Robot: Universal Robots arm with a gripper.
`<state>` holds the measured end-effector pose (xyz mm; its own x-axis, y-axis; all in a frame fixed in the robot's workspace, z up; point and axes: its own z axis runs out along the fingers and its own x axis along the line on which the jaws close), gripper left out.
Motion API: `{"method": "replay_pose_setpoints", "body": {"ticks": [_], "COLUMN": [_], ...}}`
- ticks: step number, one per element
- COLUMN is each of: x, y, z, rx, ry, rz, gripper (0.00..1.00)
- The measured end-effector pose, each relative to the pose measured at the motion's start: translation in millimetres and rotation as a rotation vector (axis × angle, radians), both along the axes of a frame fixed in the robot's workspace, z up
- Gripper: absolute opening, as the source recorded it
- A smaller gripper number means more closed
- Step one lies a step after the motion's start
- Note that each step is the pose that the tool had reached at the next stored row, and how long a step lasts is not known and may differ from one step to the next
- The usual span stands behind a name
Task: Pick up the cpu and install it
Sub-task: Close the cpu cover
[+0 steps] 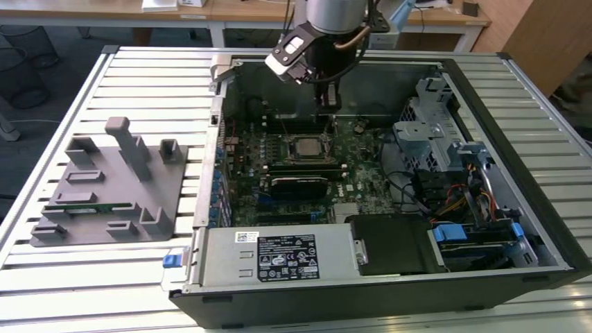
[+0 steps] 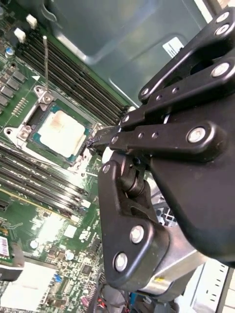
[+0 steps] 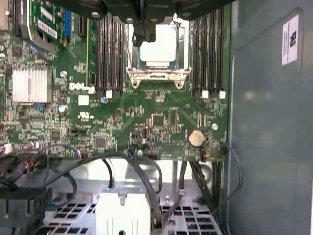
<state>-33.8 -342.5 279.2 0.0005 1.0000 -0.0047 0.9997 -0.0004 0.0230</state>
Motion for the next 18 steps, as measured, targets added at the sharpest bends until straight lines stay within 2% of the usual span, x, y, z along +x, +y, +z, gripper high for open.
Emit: {"method": "replay_pose_setpoints", "body": {"ticks": [4, 12, 18], "x": [8.5, 34.2, 47.0], "y": [0.0, 0.5, 1.7], "z": [-0.2, -1.9, -6.2], "rx": [0.0000, -0.0001, -0.0002], "ry": [0.0002, 0.0020, 0.0022], "rz": [0.000, 0.000, 0.000], "gripper": [0.11, 0.11, 0.11]}}
